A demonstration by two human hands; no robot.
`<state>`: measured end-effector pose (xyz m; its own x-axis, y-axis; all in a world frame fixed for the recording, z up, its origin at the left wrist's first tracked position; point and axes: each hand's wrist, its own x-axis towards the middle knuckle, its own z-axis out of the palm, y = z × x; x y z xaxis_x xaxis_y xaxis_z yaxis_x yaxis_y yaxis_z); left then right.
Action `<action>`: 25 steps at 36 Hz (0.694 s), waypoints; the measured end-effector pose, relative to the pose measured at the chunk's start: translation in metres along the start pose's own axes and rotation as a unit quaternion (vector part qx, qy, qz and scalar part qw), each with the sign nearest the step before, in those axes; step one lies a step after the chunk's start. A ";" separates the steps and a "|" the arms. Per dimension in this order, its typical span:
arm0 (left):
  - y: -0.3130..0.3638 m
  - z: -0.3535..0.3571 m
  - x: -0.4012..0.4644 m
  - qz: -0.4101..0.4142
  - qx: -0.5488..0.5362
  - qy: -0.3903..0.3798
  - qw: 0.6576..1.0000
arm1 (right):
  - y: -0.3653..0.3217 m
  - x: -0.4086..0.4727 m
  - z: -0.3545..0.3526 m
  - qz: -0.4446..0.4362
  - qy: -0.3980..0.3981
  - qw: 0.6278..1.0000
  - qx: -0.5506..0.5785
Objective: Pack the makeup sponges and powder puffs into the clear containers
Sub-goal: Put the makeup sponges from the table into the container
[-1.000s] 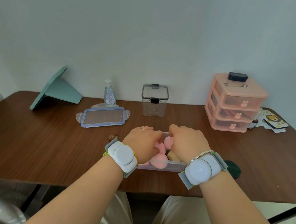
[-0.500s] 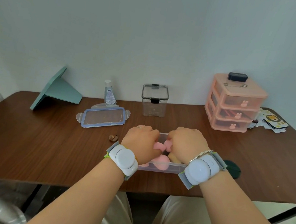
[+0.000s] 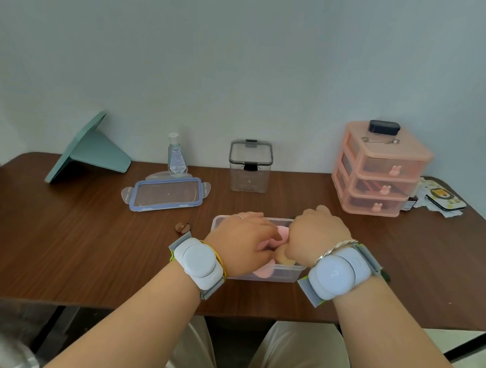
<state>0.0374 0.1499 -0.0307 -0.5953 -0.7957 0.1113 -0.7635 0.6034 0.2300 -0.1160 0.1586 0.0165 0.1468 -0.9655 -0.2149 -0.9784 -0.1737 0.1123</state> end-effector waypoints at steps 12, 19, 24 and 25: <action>0.000 0.008 -0.004 -0.021 0.036 -0.004 0.999 | 0.000 0.002 0.003 0.003 -0.026 0.999 0.025; -0.001 0.008 -0.004 -0.032 0.020 -0.010 0.999 | 0.001 0.002 0.003 0.003 -0.016 1.000 0.027; -0.005 0.011 -0.005 -0.035 -0.013 0.001 0.999 | -0.004 0.005 0.004 -0.028 -0.011 0.999 0.039; -0.006 0.012 -0.005 -0.035 -0.019 0.004 0.999 | -0.006 0.006 0.005 -0.035 -0.013 0.999 0.034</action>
<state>0.0421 0.1510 -0.0441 -0.5382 -0.8367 0.1015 -0.7935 0.5436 0.2735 -0.1098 0.1551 0.0093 0.2123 -0.9458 -0.2457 -0.9736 -0.2262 0.0292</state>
